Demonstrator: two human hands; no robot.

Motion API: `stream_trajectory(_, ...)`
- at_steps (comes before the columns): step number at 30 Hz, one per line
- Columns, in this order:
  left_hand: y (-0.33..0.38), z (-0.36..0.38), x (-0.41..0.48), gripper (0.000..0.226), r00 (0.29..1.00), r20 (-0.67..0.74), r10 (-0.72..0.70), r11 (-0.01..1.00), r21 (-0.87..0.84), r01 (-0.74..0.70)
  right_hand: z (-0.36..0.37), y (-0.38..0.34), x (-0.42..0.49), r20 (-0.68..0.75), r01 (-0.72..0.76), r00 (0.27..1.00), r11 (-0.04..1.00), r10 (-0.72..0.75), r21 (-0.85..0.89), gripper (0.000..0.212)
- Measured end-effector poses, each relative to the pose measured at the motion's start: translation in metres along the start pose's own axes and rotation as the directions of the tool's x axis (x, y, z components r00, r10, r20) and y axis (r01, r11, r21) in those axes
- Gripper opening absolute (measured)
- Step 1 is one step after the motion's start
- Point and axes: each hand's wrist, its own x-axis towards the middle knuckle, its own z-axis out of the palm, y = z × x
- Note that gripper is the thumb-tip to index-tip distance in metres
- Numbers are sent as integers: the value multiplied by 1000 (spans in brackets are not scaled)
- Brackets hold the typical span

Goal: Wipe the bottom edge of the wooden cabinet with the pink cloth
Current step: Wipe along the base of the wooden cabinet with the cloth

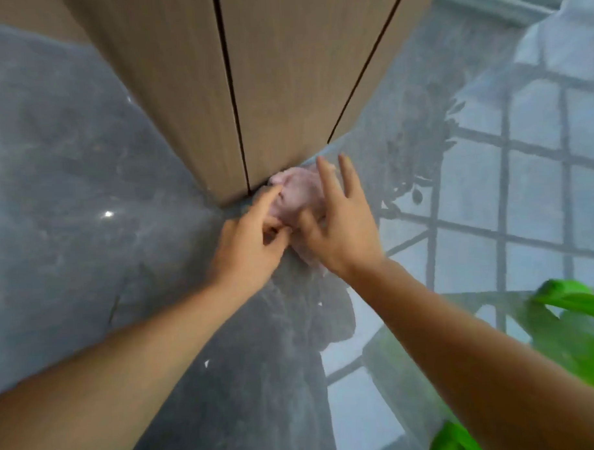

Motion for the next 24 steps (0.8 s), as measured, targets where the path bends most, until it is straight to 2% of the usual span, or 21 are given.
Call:
stream_trajectory(2, -32, -15, -28, 52, 987, -100, 122, 992, 41, -119, 19, -1, -5, 48, 164, 986, 986, -161, -44, 67)
stream_trajectory(3, -52, -24, -41, 46, 973, -159, 167, 978, 148, -144, 29, -4, -11, 77, 201, 978, 978, -195, -64, 67)
stream_trajectory(5, -88, -43, -57, 53, 950, -243, 198, 895, 440, -74, 47, -10, -19, 118, 239, 968, 961, -223, -141, 69)
stream_trajectory(7, -111, -52, -70, 71, 960, -251, 127, 760, 647, 69, 59, -7, -23, 184, 315, 945, 910, -272, -270, 70)
stream_trajectory(10, -116, -47, -79, 79, 975, -213, 71, 694, 712, 105, 44, 17, 0, 324, 476, 874, 773, -362, -419, 73)
stream_trajectory(12, -116, -44, -79, 80, 977, -202, 62, 686, 720, 105, 19, 43, 19, 307, 437, 896, 760, -320, -481, 70)
stream_trajectory(13, -116, -44, -79, 80, 976, -208, 62, 679, 726, 111, 5, 57, 27, 264, 356, 931, 788, -253, -503, 69)
stream_trajectory(15, -120, -44, -78, 80, 972, -221, 80, 659, 744, 115, -17, 74, 47, 117, 103, 992, 855, -50, -508, 70)
stream_trajectory(16, -120, -43, -78, 80, 971, -225, 81, 662, 740, 116, -26, 76, 56, 53, -2, 998, 868, 33, -497, 71)
stream_trajectory(18, -118, -45, -79, 81, 971, -228, 74, 684, 720, 117, -31, 62, 69, 3, -109, 992, 879, 124, -465, 75)
stream_trajectory(21, -111, -48, -81, 82, 974, -222, 47, 682, 719, 132, -4, 18, 45, 73, -99, 986, 885, 148, -455, 89)
stream_trajectory(24, -113, -45, -79, 83, 971, -231, 57, 685, 717, 131, 46, -21, -16, 227, 161, 971, 908, -75, -386, 95)
